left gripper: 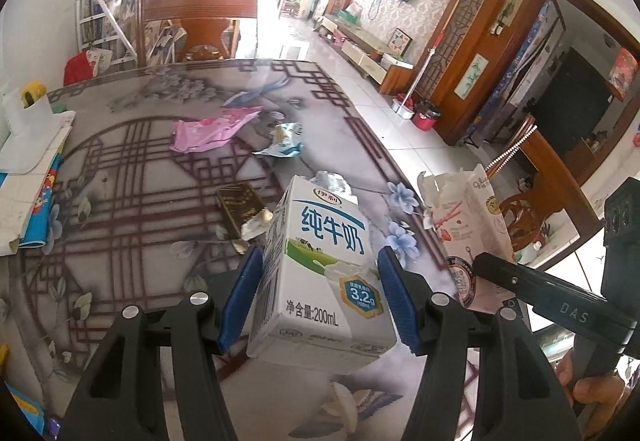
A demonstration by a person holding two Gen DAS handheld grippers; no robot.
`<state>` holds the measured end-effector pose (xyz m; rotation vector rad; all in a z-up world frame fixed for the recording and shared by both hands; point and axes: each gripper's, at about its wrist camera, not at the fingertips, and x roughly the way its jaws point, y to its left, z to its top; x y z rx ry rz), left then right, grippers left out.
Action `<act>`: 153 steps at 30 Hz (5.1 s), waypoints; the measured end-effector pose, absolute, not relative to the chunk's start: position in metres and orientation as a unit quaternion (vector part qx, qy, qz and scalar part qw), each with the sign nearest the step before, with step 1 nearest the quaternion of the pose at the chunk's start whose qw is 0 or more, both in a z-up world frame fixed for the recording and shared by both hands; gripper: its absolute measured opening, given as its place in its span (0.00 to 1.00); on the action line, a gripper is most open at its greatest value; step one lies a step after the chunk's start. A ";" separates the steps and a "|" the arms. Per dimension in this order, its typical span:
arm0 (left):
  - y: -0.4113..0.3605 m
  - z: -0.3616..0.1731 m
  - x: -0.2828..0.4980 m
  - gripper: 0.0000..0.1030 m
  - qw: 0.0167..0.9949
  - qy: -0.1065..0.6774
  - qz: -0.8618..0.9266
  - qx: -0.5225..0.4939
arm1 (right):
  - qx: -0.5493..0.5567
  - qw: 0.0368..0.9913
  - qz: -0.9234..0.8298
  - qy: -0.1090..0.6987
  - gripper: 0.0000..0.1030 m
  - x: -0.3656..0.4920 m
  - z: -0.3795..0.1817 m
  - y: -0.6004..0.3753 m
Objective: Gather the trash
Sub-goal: 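Carry the milk carton and Pocky wrapper over to the red bucket, then open both tools to drop the carton and Pocky wrapper into the bucket, then grasp the brown cigarette box with the left tool while the right tool grasps crumpled newspaper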
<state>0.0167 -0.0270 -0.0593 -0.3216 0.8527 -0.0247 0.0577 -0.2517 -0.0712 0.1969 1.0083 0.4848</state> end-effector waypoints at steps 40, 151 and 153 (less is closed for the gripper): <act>-0.225 -0.058 0.085 0.55 0.887 0.434 -0.120 -0.105 | 0.176 0.855 0.110 0.476 0.25 0.083 -0.088 -0.470; 0.043 -0.188 0.011 0.44 0.816 0.544 0.050 -0.188 | -0.080 0.786 0.212 0.575 0.53 0.215 -0.183 -0.100; 0.043 -0.187 0.010 0.44 0.816 0.545 0.051 -0.188 | -0.085 0.792 0.218 0.565 0.52 0.210 -0.178 -0.100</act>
